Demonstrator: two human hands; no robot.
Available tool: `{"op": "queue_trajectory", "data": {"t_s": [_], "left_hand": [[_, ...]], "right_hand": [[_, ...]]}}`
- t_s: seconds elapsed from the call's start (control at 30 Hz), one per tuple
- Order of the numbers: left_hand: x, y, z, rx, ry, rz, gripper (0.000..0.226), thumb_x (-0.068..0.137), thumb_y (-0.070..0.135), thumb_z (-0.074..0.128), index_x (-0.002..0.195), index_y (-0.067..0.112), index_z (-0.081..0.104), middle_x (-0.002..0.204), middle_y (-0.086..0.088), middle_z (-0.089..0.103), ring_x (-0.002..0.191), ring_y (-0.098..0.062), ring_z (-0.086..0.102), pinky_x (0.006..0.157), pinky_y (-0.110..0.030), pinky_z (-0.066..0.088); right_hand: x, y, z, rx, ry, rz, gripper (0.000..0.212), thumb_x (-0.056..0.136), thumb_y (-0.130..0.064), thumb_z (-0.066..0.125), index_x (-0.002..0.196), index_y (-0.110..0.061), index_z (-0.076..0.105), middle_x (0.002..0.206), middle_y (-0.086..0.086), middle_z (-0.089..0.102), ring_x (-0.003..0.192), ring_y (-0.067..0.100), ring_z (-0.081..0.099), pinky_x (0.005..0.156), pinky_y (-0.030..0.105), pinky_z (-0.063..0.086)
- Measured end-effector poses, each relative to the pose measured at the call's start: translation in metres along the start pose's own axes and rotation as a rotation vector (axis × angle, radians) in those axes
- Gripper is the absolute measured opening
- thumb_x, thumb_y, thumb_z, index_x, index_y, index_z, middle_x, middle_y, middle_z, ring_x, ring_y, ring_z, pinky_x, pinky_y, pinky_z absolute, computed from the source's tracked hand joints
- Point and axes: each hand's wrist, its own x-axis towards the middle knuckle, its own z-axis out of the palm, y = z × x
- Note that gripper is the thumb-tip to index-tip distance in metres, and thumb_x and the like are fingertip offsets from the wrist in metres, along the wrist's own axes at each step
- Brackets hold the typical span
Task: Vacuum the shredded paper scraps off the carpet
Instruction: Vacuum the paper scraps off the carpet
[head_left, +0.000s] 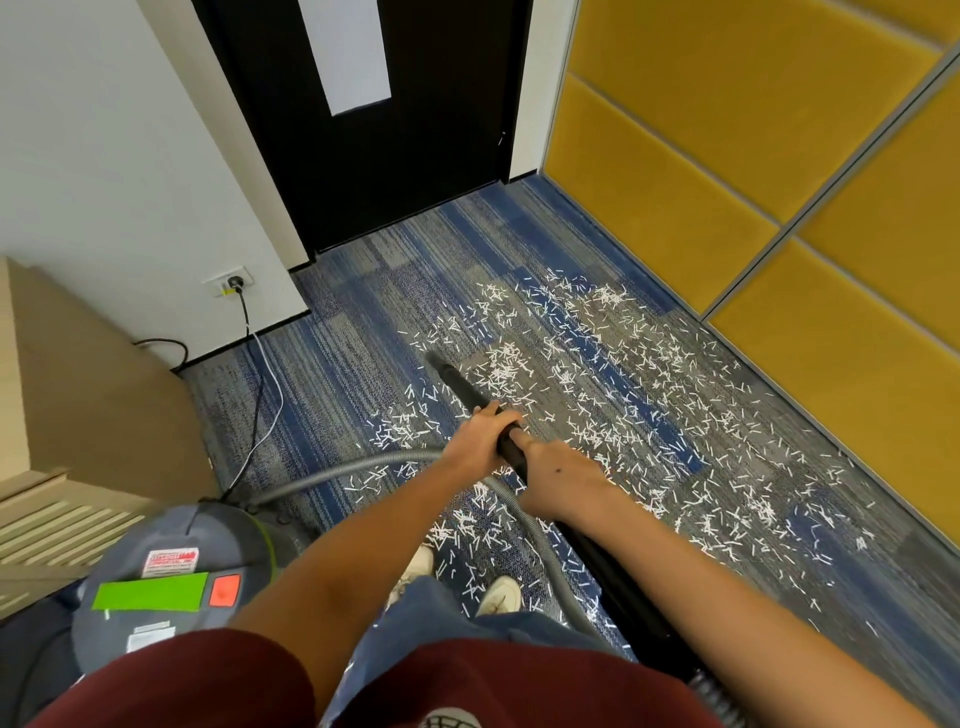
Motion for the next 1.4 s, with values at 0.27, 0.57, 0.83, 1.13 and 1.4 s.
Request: {"op": "queue_trajectory", "data": {"t_s": [0.27,0.57,0.83,1.13,1.4], "left_hand": [[-0.002,-0.007,-0.005,0.051,-0.013,-0.056,0.031,0.083,0.006,0.061,0.112,0.015,0.057,0.115,-0.011,0.053,0.105,-0.036,0.055,0.087,-0.048,0.049],[0.003,0.031,0.011,0.196,-0.102,0.037,0.025,0.086,0.018,0.059,0.110,0.020,0.055,0.107,-0.008,0.057,0.093,-0.030,0.061,0.079,-0.041,0.052],[-0.011,0.039,0.022,0.218,-0.097,0.045,0.028,0.084,0.021,0.061,0.110,0.018,0.055,0.109,-0.007,0.057,0.094,-0.031,0.061,0.076,-0.040,0.050],[-0.033,0.008,0.003,0.216,-0.045,-0.123,0.032,0.084,0.015,0.059,0.115,0.022,0.055,0.114,-0.007,0.055,0.100,-0.032,0.060,0.084,-0.043,0.051],[-0.030,0.009,0.008,0.190,-0.004,-0.143,0.031,0.086,0.012,0.056,0.116,0.019,0.055,0.117,-0.007,0.053,0.105,-0.034,0.057,0.086,-0.042,0.049]], "right_hand": [[0.006,-0.004,0.002,-0.002,0.005,-0.036,0.069,0.087,-0.016,0.057,0.146,-0.027,0.022,0.116,0.008,0.053,0.105,0.027,0.058,0.084,0.037,0.050],[-0.018,0.029,0.003,0.045,-0.014,0.026,0.076,0.085,-0.010,0.057,0.149,-0.029,0.018,0.097,0.003,0.049,0.087,0.022,0.058,0.075,0.033,0.054],[-0.036,0.038,0.012,0.040,0.000,-0.003,0.071,0.085,-0.014,0.057,0.146,-0.028,0.023,0.098,0.006,0.048,0.095,0.027,0.061,0.080,0.037,0.054],[-0.018,0.010,0.019,-0.005,0.005,-0.110,0.070,0.086,-0.015,0.057,0.146,-0.026,0.024,0.117,0.011,0.054,0.105,0.030,0.059,0.087,0.040,0.052],[-0.015,0.014,0.018,-0.022,0.017,-0.121,0.072,0.086,-0.018,0.058,0.147,-0.027,0.021,0.116,0.010,0.054,0.105,0.029,0.059,0.082,0.037,0.049]]}}
